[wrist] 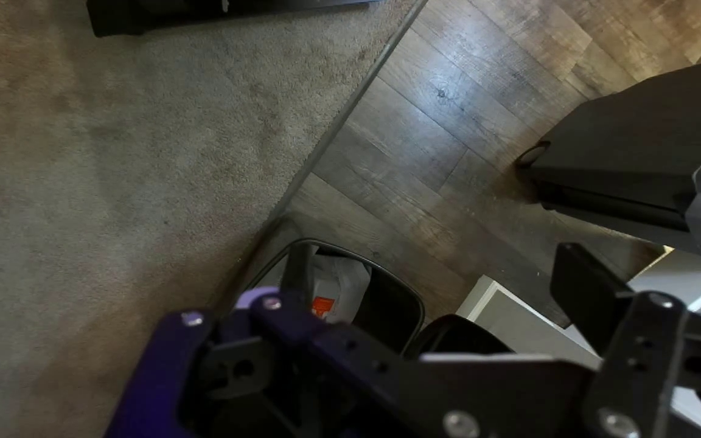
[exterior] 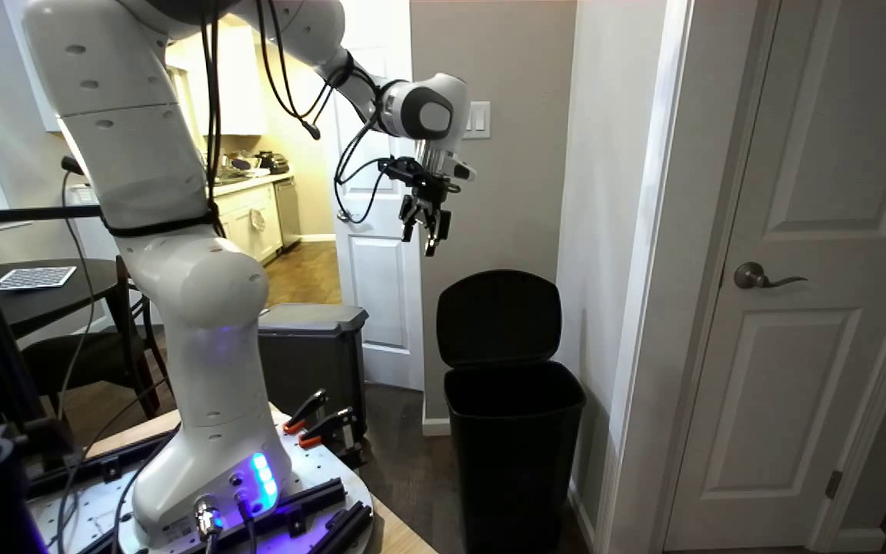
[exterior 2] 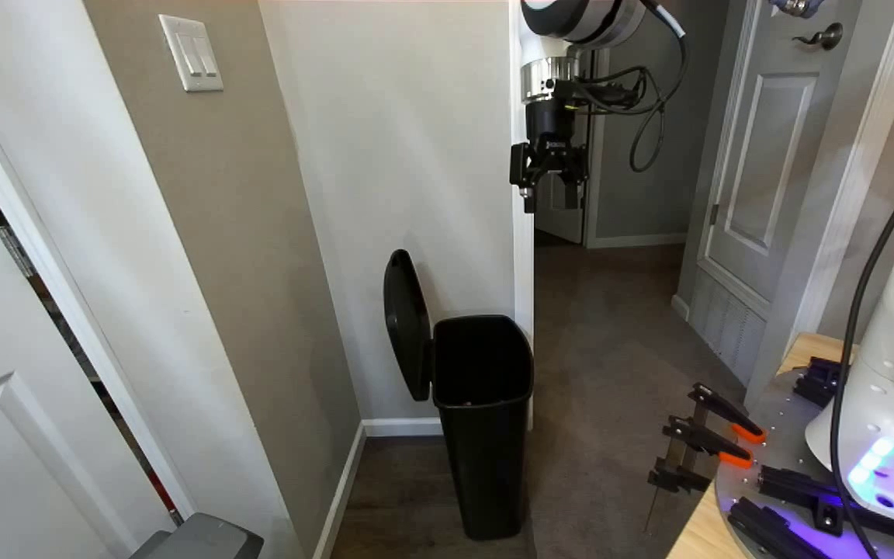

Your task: Close the dust bin

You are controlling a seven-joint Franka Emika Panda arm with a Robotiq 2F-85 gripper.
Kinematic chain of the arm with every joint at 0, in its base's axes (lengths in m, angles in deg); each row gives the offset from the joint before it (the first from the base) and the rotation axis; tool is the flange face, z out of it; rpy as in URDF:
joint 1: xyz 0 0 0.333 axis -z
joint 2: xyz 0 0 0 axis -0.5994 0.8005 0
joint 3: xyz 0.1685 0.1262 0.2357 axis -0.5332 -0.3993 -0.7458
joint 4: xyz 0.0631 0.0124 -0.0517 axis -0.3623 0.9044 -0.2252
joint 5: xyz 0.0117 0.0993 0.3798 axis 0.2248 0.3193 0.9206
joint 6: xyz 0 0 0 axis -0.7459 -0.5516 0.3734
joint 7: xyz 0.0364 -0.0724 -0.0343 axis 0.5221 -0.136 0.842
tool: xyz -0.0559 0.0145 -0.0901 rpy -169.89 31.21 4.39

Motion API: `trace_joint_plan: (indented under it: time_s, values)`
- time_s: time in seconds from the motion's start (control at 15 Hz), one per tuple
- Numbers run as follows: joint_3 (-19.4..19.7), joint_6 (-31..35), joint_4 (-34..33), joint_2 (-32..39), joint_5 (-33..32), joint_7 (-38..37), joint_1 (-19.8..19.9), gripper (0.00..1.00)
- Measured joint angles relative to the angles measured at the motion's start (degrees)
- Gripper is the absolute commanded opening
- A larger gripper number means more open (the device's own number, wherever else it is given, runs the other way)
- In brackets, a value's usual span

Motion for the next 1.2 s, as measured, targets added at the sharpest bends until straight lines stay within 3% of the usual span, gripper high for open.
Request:
trace_joint_plan:
  time_s: [0.53,1.2]
  values:
    - [-1.34,0.00,-2.88,3.04,0.00,-0.02,-0.96,1.00]
    - [-2.41,0.03,-23.37,22.60,0.00,-2.87,-2.18,1.00]
